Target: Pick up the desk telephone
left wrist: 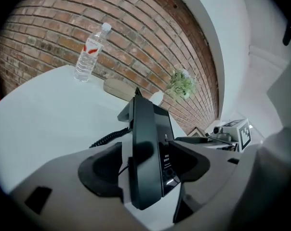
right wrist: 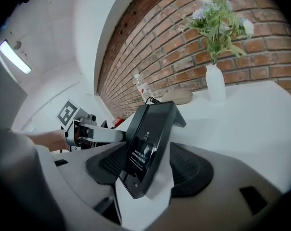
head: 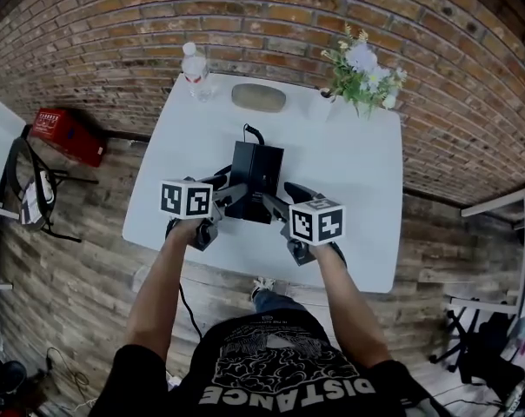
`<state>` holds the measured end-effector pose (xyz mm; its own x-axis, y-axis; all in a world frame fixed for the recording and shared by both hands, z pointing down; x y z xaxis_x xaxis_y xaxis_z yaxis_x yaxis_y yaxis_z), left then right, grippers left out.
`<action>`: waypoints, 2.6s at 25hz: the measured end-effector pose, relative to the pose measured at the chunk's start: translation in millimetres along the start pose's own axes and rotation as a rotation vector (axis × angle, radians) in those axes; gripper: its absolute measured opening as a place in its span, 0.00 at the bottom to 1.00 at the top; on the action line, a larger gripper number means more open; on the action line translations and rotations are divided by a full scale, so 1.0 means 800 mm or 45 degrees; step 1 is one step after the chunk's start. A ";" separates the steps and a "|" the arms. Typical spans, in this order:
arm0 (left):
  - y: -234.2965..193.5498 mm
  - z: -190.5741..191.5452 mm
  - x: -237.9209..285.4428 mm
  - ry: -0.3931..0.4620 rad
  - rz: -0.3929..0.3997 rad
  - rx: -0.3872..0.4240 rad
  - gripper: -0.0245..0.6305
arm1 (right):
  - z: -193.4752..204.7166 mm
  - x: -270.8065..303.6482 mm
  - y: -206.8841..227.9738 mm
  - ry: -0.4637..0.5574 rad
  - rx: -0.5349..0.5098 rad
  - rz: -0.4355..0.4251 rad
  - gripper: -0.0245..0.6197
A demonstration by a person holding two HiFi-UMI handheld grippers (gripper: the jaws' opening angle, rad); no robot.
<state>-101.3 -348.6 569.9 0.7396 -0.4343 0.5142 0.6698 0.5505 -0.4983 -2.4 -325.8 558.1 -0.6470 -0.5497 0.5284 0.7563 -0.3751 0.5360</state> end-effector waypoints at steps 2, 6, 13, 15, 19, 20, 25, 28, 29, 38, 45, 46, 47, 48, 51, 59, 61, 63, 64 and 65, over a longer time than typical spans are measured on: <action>-0.003 -0.001 0.007 -0.021 0.025 0.000 0.47 | 0.003 0.011 0.003 -0.028 0.017 -0.010 0.44; -0.007 -0.004 0.021 -0.065 0.069 0.003 0.47 | 0.007 0.031 0.007 -0.059 0.066 -0.036 0.44; -0.006 -0.003 0.041 -0.136 0.122 0.007 0.47 | 0.011 0.047 0.009 -0.083 0.097 -0.038 0.45; -0.007 -0.004 0.044 -0.136 0.125 -0.002 0.47 | 0.013 0.051 0.010 -0.092 0.098 -0.030 0.45; -0.007 -0.004 0.046 -0.147 0.167 -0.016 0.47 | 0.014 0.054 0.009 -0.096 0.115 -0.021 0.45; -0.007 -0.005 0.047 -0.152 0.178 -0.020 0.47 | 0.014 0.055 0.008 -0.095 0.125 -0.022 0.45; -0.004 -0.005 0.053 -0.197 0.221 -0.021 0.47 | 0.017 0.057 0.007 -0.091 0.166 -0.020 0.45; 0.001 -0.005 0.056 -0.199 0.238 -0.013 0.45 | 0.018 0.057 0.009 -0.081 0.182 -0.027 0.45; 0.001 -0.005 0.057 -0.198 0.240 -0.012 0.45 | 0.018 0.057 0.010 -0.076 0.187 -0.030 0.45; 0.001 -0.007 0.056 -0.209 0.235 -0.029 0.43 | 0.016 0.056 0.010 -0.037 0.221 0.002 0.46; 0.005 -0.010 0.052 -0.203 0.239 -0.002 0.43 | 0.014 0.052 0.007 -0.014 0.214 0.022 0.46; 0.006 -0.012 0.050 -0.195 0.240 -0.004 0.43 | 0.012 0.052 0.005 -0.010 0.207 0.023 0.46; 0.006 -0.016 0.048 -0.184 0.242 -0.007 0.43 | 0.009 0.051 0.003 -0.004 0.200 0.024 0.46; 0.007 -0.020 0.046 -0.172 0.244 -0.008 0.43 | 0.004 0.050 0.001 0.003 0.190 0.025 0.46; 0.010 -0.034 0.039 -0.142 0.242 0.007 0.43 | -0.010 0.047 -0.006 0.026 0.160 0.022 0.46; 0.020 -0.076 0.016 -0.062 0.230 0.090 0.43 | -0.049 0.037 -0.029 0.097 0.084 0.009 0.46; 0.022 -0.088 0.009 -0.041 0.234 0.102 0.43 | -0.062 0.035 -0.036 0.122 0.061 0.005 0.46; 0.024 -0.101 0.003 -0.019 0.235 0.120 0.43 | -0.075 0.032 -0.044 0.150 0.037 0.000 0.46; 0.027 -0.108 -0.001 -0.008 0.233 0.134 0.43 | -0.082 0.029 -0.047 0.163 0.024 -0.002 0.46; 0.030 -0.115 -0.004 0.004 0.232 0.150 0.43 | -0.089 0.027 -0.051 0.176 0.012 -0.004 0.46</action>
<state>-81.8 -399.8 492.0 0.8480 -0.3220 0.4209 0.5127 0.6995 -0.4978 -40.0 -375.2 500.9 -0.6292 -0.6463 0.4318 0.7532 -0.3700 0.5438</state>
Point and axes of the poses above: the fingertips, and each gripper's own axes: x forward along the fingers, y to its right, z out of its underside, the point moved 1 cm from there along -x, backward along the fingers, and after that the axes turned 8 degrees about x, right-handed, at the moved point
